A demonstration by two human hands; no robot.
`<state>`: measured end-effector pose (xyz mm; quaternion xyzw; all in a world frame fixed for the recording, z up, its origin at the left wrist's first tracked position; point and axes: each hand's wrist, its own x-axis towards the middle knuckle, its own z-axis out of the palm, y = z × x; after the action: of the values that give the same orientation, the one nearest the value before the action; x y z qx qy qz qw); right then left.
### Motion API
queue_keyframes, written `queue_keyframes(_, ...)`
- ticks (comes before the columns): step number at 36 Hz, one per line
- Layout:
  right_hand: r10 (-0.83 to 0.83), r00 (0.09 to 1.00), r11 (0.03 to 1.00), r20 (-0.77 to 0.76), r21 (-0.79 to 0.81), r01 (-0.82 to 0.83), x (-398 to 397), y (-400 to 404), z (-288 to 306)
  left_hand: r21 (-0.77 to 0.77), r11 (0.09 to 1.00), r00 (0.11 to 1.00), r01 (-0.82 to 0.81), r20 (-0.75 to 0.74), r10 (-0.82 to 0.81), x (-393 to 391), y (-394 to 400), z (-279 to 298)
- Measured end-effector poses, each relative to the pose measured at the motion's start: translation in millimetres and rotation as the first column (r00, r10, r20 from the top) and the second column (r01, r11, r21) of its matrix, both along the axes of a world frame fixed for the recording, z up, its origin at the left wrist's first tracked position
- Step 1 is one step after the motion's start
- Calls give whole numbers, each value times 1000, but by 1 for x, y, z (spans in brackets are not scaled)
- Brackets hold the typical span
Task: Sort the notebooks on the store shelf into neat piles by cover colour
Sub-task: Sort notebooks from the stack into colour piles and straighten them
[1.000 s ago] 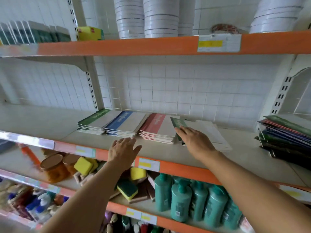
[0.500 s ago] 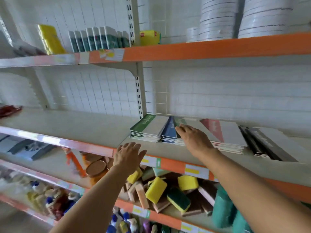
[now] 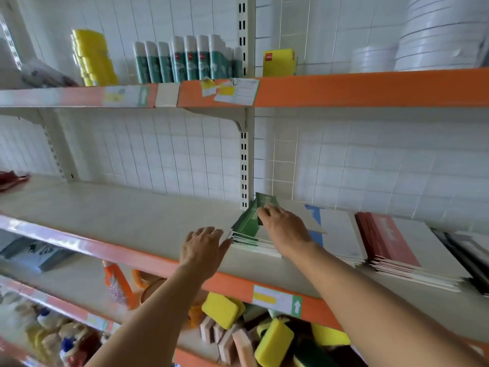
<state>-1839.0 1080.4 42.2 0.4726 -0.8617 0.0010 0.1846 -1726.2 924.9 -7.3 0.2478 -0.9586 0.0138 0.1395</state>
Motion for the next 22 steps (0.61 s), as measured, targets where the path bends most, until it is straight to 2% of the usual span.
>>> queue_keyframes(10, -50, 996, 998, 67, 43, 47, -15, -60, -23, 13, 1000, 1000, 19, -4, -19, -22, -59, -7)
queue_keyframes(16, -121, 984, 992, 127, 49, 116, -22, -77, -36, 17, 996, 996, 93, 7, -93, -35, -87, -9)
queue_keyframes(22, -175, 966, 978, 191, 142, 149, -22, -80, -44, 45, 987, 987, 157, 31, -158, -40, -100, -15)
